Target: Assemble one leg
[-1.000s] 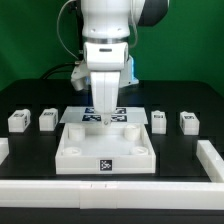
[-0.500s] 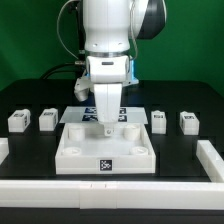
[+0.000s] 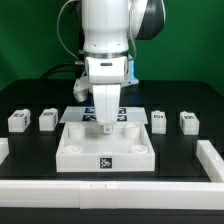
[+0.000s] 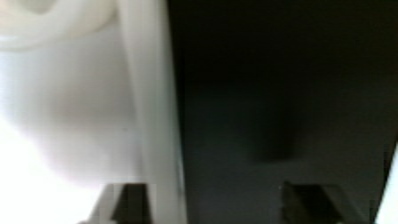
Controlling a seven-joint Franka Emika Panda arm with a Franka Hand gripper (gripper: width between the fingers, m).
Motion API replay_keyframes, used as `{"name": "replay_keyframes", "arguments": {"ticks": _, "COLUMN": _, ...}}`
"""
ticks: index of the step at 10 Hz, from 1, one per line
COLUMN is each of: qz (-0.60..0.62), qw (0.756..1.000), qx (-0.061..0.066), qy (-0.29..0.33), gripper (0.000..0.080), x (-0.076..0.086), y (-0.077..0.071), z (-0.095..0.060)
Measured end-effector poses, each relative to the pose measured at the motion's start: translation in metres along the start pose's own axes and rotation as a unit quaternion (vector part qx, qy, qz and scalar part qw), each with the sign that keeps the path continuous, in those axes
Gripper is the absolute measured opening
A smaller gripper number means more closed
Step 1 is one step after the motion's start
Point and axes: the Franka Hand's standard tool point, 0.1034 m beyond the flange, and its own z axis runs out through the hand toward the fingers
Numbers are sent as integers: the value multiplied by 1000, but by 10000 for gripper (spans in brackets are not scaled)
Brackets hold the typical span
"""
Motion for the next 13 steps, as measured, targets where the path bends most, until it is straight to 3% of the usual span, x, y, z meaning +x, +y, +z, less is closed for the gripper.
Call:
{"name": "replay_keyframes", "arguments": {"ticks": 1, "qz": 0, "qw": 1000, "qx": 0, "qy": 0, "gripper": 166, "x": 0, "y": 0, "z": 0}}
{"name": "replay_keyframes", "arguments": {"ticks": 2, "qz": 0, "qw": 1000, "qx": 0, "qy": 0, "gripper": 166, "x": 0, "y": 0, "z": 0}}
{"name": "replay_keyframes", "arguments": {"ticks": 3, "qz": 0, "qw": 1000, "qx": -1, "qy": 0, "gripper": 58, "x": 0, "y": 1, "z": 0}}
{"name": "replay_keyframes", "arguments": {"ticks": 9, "qz": 3, "qw": 1000, "qx": -2, "qy": 0, "gripper": 58, "x": 2, "y": 3, "z": -1}}
{"name": "replay_keyframes", "arguments": {"ticks": 13, "qz": 0, "qw": 1000, "qx": -15, "qy": 7, "gripper": 58, "x": 42, "y": 50, "z": -2}}
